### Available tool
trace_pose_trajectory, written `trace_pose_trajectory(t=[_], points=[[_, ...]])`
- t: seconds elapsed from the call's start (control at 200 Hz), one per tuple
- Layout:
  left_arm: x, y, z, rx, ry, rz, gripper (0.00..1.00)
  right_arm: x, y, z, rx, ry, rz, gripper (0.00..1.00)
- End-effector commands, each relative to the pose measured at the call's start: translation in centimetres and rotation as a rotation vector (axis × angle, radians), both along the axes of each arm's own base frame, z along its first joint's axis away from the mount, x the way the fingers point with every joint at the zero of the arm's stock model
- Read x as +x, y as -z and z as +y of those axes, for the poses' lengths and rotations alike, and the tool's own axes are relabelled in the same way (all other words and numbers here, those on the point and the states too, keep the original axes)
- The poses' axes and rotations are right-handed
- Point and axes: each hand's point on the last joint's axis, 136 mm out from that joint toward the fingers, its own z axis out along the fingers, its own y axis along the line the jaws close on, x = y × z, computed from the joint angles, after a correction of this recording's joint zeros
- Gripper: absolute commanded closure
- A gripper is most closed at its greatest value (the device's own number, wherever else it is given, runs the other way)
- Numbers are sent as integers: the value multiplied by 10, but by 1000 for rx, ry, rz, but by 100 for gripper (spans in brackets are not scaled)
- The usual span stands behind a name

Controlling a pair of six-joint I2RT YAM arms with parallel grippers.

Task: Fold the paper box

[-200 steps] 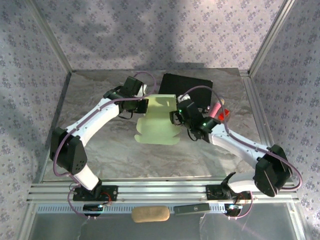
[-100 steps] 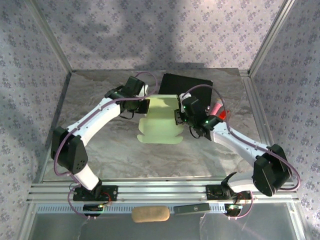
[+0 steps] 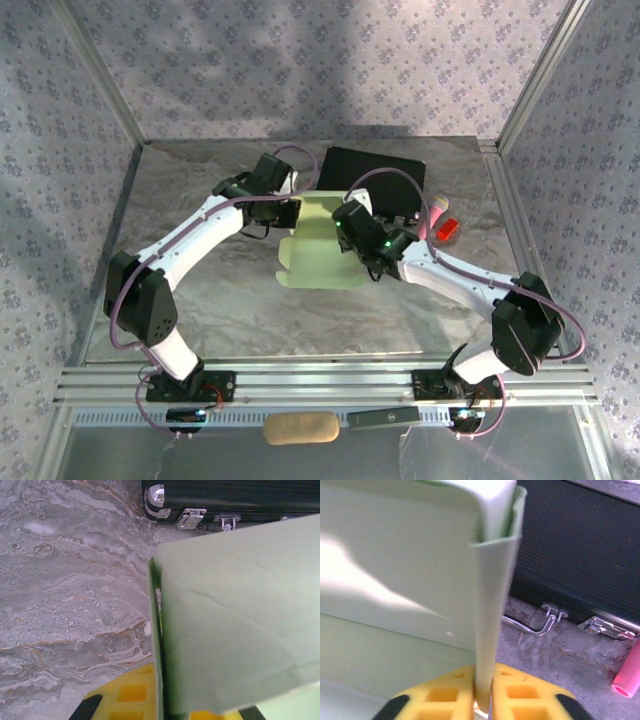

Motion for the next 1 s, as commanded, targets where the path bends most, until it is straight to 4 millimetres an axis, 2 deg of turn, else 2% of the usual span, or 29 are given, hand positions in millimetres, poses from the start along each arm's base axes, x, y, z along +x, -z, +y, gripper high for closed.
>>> trace_pose_trajectory(t=[0.0,0.27,0.395,0.47,0.485,0.5,0.63,0.805,0.88,0.994], points=[[2,-17,-8,-27,16,-26,100,6,-5,-6,-19,20,2,80],[3,-17,-9,-29,18,-27,100,14,-4,-8,-46,43,5,75],[3,-17,-9,-28,19,-25,100,17,-6,-10,-66,72,-9,85],[3,-16,-10,-29,18,-23,100,17,-4,-18,-127,129,-18,96],[3,-16,-10,-29,17,-24,100,20,-14,-16,-120,142,-38,98],[3,-16,-10,-30,17,-24,100,20,-15,-16,-131,152,-40,100],[3,-16,-12,-30,16,-21,100,17,-19,-30,-224,278,-60,100],[2,-16,-12,-28,19,-24,100,13,-13,-30,-226,284,-50,100],[2,-17,-11,-29,19,-26,100,17,-14,-26,-185,275,-57,87],[1,-18,-11,-26,22,-26,100,20,-18,-27,-158,270,-58,74]])
